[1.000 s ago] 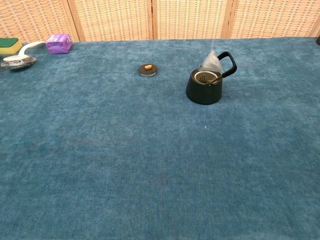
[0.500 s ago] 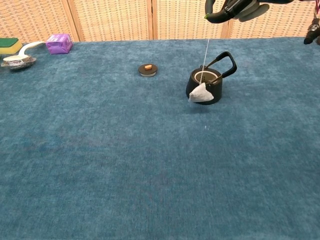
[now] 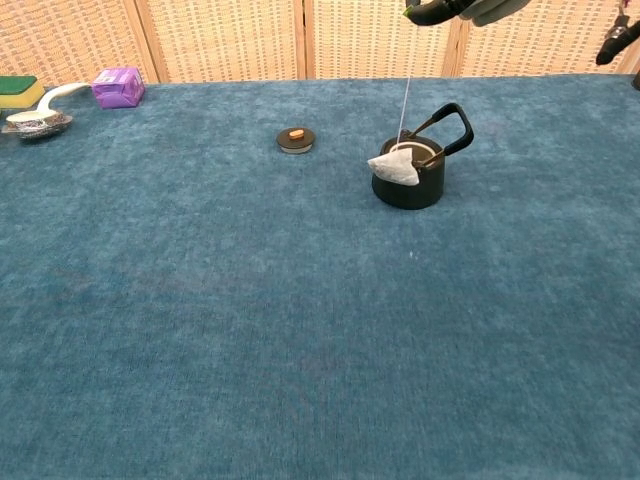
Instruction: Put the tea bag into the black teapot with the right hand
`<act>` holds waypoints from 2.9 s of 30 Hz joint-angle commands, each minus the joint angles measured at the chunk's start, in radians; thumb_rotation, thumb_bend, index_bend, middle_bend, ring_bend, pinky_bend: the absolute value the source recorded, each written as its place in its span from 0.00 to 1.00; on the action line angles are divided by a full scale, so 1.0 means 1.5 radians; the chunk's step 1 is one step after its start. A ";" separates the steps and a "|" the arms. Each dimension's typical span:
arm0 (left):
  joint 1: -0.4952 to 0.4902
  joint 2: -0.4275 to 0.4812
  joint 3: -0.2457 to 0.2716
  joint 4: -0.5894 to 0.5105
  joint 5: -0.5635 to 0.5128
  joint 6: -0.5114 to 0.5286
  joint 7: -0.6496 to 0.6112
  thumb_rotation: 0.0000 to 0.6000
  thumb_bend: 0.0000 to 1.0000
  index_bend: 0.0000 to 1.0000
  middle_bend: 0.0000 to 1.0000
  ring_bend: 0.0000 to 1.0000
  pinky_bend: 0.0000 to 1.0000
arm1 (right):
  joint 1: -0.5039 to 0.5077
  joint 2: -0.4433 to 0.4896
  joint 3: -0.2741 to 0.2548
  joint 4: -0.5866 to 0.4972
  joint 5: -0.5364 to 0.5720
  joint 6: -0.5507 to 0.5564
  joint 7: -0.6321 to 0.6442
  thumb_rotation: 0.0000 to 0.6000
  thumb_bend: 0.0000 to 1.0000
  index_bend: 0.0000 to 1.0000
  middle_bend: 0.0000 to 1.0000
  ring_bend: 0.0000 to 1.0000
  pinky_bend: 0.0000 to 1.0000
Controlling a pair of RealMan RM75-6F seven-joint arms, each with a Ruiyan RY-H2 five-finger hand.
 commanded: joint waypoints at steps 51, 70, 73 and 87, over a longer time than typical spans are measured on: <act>-0.006 -0.005 -0.002 0.004 -0.011 -0.019 0.005 1.00 0.33 0.48 0.45 0.38 0.35 | 0.003 -0.026 -0.043 0.043 -0.018 -0.028 0.017 1.00 0.49 0.63 1.00 1.00 1.00; 0.006 -0.002 0.003 0.009 -0.006 -0.004 -0.003 1.00 0.33 0.48 0.45 0.38 0.35 | 0.006 -0.067 -0.122 -0.021 -0.050 0.029 -0.115 1.00 0.42 0.17 1.00 1.00 1.00; 0.006 -0.003 0.003 0.010 -0.005 -0.003 -0.005 1.00 0.33 0.48 0.45 0.38 0.35 | 0.008 -0.064 -0.125 -0.027 -0.047 0.037 -0.129 1.00 0.42 0.10 1.00 1.00 1.00; 0.007 -0.001 0.002 0.006 -0.004 -0.003 -0.001 1.00 0.33 0.48 0.45 0.38 0.35 | 0.085 0.043 -0.112 0.004 0.022 -0.244 -0.035 1.00 0.73 0.00 1.00 1.00 1.00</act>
